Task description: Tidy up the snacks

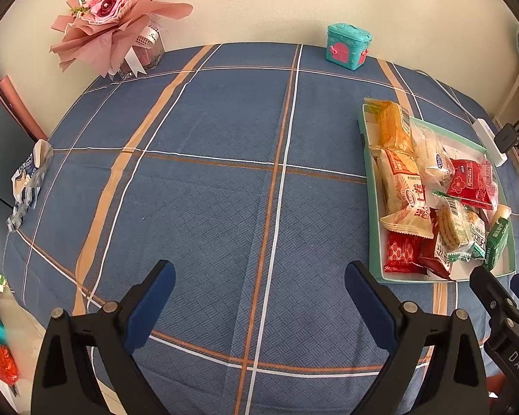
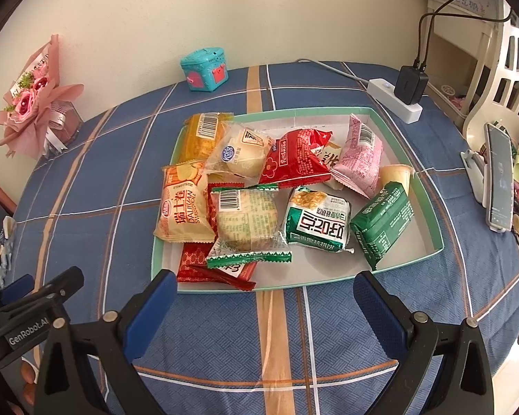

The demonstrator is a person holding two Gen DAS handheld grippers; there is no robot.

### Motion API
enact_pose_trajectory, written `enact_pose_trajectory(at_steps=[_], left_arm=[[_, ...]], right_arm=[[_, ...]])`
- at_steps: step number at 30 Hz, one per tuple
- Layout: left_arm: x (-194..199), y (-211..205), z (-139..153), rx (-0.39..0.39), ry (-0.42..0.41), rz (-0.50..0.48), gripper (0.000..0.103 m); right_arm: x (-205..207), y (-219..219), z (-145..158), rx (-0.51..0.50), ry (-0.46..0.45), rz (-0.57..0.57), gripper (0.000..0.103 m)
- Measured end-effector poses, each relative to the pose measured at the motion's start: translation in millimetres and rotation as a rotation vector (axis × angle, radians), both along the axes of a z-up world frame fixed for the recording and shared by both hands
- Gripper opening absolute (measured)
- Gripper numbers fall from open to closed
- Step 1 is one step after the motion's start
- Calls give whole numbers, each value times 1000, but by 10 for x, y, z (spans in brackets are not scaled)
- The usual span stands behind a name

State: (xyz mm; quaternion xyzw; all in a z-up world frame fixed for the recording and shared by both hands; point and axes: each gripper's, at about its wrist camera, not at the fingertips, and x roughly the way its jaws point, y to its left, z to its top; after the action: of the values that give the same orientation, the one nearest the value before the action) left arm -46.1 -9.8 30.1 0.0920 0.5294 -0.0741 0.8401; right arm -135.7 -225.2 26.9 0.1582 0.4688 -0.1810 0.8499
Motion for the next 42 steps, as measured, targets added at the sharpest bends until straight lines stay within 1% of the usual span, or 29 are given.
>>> enact_pose_trajectory(at_steps=[42], left_arm=[[24, -39, -19, 34, 0, 32, 98]], right_arm=[[8, -10, -19, 4, 16, 3, 103]])
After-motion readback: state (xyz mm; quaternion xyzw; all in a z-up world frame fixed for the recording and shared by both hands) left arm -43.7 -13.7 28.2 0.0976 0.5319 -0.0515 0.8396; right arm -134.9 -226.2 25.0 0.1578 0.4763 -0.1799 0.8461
